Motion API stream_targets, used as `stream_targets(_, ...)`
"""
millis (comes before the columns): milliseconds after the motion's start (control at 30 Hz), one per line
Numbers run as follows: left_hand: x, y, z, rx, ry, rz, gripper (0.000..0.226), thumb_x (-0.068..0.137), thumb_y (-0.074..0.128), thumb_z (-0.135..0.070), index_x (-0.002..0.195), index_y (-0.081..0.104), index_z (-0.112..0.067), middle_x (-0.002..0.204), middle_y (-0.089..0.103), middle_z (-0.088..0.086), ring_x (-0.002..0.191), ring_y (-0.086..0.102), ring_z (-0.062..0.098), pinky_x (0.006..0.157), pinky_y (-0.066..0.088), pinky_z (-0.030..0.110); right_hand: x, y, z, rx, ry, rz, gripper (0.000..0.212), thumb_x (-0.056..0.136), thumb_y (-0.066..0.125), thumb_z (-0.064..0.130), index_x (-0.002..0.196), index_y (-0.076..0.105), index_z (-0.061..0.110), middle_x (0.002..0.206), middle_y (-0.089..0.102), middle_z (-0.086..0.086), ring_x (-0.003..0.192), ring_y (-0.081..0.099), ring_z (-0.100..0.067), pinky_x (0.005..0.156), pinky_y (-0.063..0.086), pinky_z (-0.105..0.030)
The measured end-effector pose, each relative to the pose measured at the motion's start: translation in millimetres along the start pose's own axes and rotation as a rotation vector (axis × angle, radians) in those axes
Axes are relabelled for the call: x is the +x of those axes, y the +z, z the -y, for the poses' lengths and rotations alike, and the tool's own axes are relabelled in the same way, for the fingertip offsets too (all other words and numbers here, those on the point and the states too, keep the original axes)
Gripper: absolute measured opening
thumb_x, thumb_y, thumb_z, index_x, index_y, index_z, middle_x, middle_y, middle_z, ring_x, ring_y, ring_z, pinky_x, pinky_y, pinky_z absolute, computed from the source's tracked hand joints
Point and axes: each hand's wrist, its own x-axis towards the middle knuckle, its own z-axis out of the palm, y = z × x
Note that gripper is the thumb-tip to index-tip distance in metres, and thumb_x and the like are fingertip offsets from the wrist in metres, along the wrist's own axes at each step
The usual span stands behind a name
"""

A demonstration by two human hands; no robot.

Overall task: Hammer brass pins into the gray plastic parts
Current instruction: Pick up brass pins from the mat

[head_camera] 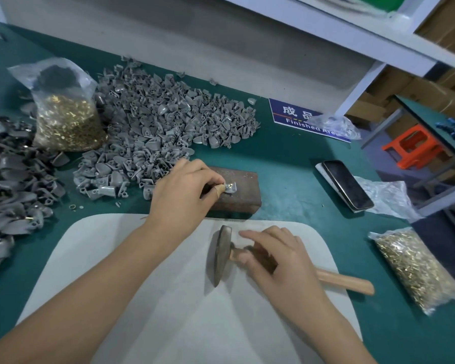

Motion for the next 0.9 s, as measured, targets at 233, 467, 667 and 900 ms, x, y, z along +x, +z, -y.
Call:
stream_targets(233, -20.7, -32.6, -10.3, -0.121, -0.028, -0.074, 0.006, 0.091, 0.069, -0.036, 0.096, 0.072, -0.036, 0.092, 0.058, -0.016, 0.084, 0.057, 0.003, 0.067, 0.052, 0.029, 46.3, 6.3, 29.4, 0.356, 0.135, -0.186, 0.03, 0.095, 0.071, 0.027, 0.124, 0.066, 0.036, 0.094, 0.069, 0.018, 0.09, 0.062, -0.013, 0.079, 0.042, -0.01)
stream_targets(467, -45.8, -66.6, 7.8, -0.068, -0.084, -0.04, 0.009, 0.092, 0.071, -0.032, 0.1, 0.073, -0.036, 0.097, 0.058, -0.018, 0.09, 0.057, 0.001, 0.068, 0.052, 0.029, 82.3, 32.5, 69.3, 0.374, 0.003, -0.123, 0.023, 0.089, 0.071, 0.03, 0.103, 0.072, 0.049, 0.093, 0.07, 0.031, 0.095, 0.06, -0.007, 0.084, 0.052, -0.038)
stream_targets(667, -49.0, -96.9, 35.9, 0.014, -0.132, -0.071, 0.011, 0.093, 0.068, -0.037, 0.103, 0.072, -0.039, 0.096, 0.055, -0.02, 0.09, 0.053, -0.003, 0.067, 0.051, 0.026, 107.1, 52.7, 94.7, 0.403, -0.065, -0.039, 0.029, 0.09, 0.077, 0.016, 0.105, 0.075, 0.041, 0.093, 0.072, 0.022, 0.096, 0.065, -0.009, 0.083, 0.053, -0.032)
stream_targets(900, -57.8, -125.1, 63.7, 0.11, -0.168, -0.138, 0.011, 0.091, 0.07, -0.035, 0.1, 0.075, -0.033, 0.096, 0.058, -0.018, 0.096, 0.056, 0.005, 0.061, 0.05, 0.025, 130.6, 76.2, 129.9, 0.388, -0.135, 0.06, 0.026, 0.092, 0.073, 0.021, 0.098, 0.071, 0.046, 0.094, 0.07, 0.027, 0.098, 0.061, -0.007, 0.083, 0.047, -0.028)
